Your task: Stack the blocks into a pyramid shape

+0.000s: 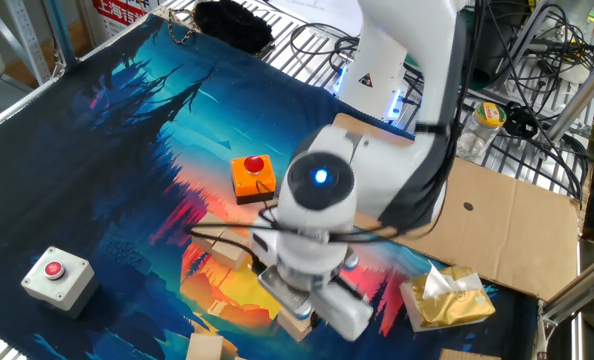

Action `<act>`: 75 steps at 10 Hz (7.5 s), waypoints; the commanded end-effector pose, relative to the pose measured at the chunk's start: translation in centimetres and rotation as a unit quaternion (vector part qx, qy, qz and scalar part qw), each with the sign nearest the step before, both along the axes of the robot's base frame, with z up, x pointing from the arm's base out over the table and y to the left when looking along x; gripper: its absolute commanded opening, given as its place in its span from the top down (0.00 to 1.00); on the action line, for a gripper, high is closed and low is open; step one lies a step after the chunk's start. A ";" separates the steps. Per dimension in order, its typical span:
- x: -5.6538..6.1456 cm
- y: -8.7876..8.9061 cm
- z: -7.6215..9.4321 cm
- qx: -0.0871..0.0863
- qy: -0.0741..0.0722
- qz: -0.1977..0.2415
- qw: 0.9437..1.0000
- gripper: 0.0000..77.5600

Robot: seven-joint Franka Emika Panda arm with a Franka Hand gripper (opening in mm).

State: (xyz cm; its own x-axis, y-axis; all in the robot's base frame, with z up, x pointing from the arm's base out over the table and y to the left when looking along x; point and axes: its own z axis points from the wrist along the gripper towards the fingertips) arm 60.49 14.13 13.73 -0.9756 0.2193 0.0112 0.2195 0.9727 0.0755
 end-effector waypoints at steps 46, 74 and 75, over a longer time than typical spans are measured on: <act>-7.6 -14.5 -0.6 0.036 -0.018 -0.672 0.740 0.99; -5.5 -12.2 -3.2 -0.016 0.013 -0.643 0.766 0.99; -5.5 -12.2 -3.4 -0.017 0.015 -0.639 0.768 0.99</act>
